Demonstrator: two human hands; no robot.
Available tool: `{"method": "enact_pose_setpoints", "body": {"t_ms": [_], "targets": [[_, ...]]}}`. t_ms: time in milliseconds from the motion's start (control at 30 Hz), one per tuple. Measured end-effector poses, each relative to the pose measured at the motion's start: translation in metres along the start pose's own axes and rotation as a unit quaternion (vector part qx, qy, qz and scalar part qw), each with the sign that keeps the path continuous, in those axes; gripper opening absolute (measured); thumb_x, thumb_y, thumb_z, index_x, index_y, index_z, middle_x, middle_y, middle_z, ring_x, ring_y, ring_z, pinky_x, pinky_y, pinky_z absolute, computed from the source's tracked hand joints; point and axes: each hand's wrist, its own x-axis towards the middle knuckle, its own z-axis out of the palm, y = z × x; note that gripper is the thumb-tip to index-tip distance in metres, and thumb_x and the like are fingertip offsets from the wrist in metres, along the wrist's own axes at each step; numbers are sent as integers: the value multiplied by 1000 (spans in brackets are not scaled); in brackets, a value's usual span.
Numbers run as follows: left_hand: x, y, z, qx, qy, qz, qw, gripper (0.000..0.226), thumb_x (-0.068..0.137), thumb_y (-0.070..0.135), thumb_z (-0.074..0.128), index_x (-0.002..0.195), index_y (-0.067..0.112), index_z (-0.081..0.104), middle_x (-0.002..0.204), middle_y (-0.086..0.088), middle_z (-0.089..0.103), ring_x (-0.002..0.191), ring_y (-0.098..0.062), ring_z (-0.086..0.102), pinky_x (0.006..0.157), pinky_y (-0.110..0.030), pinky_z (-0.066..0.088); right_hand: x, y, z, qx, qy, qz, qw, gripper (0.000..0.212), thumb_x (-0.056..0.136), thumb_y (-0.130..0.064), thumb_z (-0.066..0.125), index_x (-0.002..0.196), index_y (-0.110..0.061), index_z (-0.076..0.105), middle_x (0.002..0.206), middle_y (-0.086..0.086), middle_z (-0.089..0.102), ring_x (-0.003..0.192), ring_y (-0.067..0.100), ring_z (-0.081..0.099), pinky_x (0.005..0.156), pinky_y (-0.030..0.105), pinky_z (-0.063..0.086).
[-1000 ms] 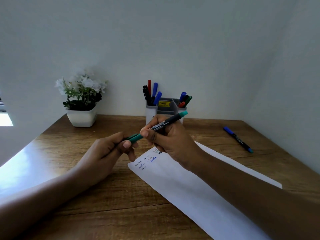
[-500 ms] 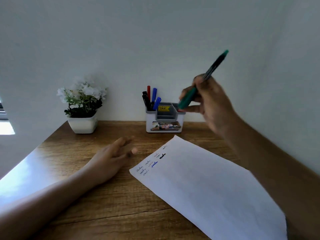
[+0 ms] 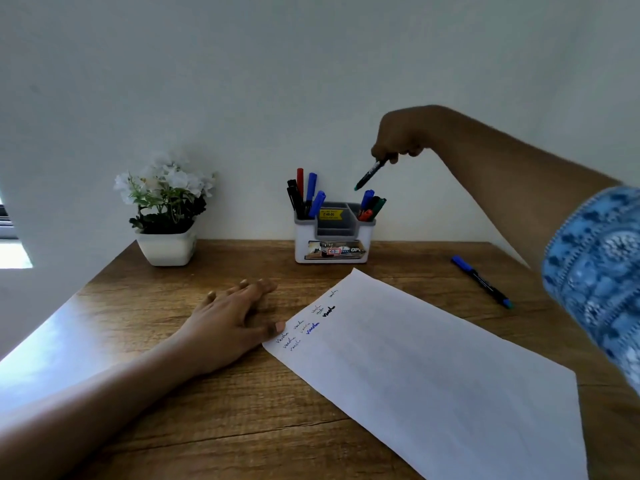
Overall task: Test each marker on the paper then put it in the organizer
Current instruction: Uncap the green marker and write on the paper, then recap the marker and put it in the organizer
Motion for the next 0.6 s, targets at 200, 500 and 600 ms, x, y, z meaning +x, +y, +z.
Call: {"method": "enact_pose_setpoints", "body": {"t_ms": [200, 500, 600], "targets": [[2, -1, 1, 4, -1, 6, 1000, 70, 86, 61, 43, 146, 41, 12, 158, 9, 11, 145, -7, -1, 119, -38, 1, 31, -19, 4, -103, -58, 11, 993, 17, 86, -12, 61, 72, -3, 61, 75, 7, 59, 58, 18, 42, 51, 26, 34], [2, -1, 1, 6, -2, -2, 1000, 73, 85, 61, 44, 146, 40, 9, 158, 9, 10, 145, -8, 0, 118, -37, 1, 48, -38, 55, -159, -125, 5, 979, 15, 88, -18, 61, 84, -4, 58, 82, 12, 55, 72, 22, 52, 67, 32, 46], [0, 2, 0, 8, -1, -4, 1000, 75, 86, 60, 44, 147, 40, 5, 158, 10, 6, 145, -9, 0, 117, -36, 1, 51, -40, 65, -176, -88, -19, 980, 21, 86, -24, 64, 91, -4, 59, 94, 13, 61, 87, 25, 58, 82, 38, 50]]}}
